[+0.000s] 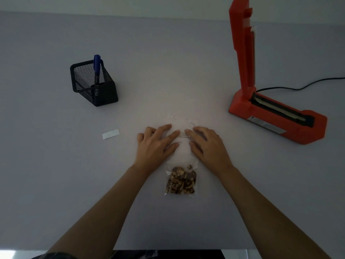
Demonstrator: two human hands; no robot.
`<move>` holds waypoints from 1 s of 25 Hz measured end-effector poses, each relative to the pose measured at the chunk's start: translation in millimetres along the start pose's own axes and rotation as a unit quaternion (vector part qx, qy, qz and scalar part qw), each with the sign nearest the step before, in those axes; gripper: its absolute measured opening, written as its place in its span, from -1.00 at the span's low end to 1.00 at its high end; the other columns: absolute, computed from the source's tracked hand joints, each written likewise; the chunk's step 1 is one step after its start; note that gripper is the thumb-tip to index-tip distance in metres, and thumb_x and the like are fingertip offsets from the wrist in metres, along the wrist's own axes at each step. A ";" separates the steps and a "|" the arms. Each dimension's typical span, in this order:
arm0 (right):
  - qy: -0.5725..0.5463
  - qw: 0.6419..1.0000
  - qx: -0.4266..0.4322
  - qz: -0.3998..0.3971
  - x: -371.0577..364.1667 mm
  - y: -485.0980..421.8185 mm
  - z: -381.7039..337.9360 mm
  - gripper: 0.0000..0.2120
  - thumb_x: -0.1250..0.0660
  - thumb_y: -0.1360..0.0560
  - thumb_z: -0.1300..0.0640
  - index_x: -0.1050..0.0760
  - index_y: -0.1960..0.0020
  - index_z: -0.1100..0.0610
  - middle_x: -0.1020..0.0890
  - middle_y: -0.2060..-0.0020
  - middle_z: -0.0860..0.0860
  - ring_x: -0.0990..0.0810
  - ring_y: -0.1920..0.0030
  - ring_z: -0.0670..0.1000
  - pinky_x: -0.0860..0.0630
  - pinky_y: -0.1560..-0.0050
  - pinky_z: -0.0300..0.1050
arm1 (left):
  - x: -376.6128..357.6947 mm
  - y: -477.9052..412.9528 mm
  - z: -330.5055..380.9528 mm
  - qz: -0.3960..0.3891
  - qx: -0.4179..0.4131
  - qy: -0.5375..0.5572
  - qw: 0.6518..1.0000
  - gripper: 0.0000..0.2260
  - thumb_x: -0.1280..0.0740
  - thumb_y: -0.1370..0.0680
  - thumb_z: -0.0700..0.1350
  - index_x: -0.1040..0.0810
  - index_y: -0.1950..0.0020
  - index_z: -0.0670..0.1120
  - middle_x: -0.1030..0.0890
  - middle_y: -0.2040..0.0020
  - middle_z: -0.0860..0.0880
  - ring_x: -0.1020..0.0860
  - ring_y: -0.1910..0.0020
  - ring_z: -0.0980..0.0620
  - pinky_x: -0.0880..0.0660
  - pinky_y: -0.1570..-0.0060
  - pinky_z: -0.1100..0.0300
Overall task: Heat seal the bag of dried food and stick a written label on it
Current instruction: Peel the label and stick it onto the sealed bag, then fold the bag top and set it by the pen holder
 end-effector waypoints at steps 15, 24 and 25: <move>-0.257 0.904 -0.314 -0.139 26.0 66.7 -59.8 -0.25 -0.45 -0.37 -0.03 -0.19 -0.45 0.06 -0.40 -0.11 -0.01 -0.50 -0.09 0.01 -0.44 -0.10 -0.13 | 24.4 36.1 25.8 -0.066 0.337 0.372 0.862 -0.53 -0.37 -0.50 -0.06 -0.40 -0.38 -0.09 -0.63 0.12 -0.07 -0.60 0.11 -0.07 -0.55 -0.04 0.02; -0.323 0.897 -0.299 -0.031 47.0 20.5 -96.2 -0.22 -0.48 -0.38 0.11 -0.14 -0.48 0.08 -0.48 -0.03 0.01 -0.47 0.08 -0.17 -0.41 0.06 -0.35 | 77.6 6.3 4.9 -0.013 0.318 0.524 0.790 -0.54 -0.35 -0.53 -0.21 -0.36 -0.40 -0.01 -0.60 0.14 -0.06 -0.58 0.26 0.05 -0.63 0.27 0.16; -0.327 0.900 -0.287 -0.019 52.8 5.7 -99.0 -0.22 -0.47 -0.39 0.12 -0.13 -0.48 0.09 -0.48 -0.03 0.01 -0.47 0.07 -0.16 -0.42 0.04 -0.32 | 86.9 -5.4 -0.4 -0.002 0.306 0.529 0.791 -0.54 -0.35 -0.53 -0.21 -0.36 -0.41 -0.02 -0.59 0.14 -0.05 -0.57 0.26 0.06 -0.63 0.27 0.17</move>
Point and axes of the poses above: each hand's wrist, its own y-axis away from the middle knuckle, its own x-axis out of the back of the hand, z = x × y, the point moved 2 cm from there along -y, towards the middle knuckle
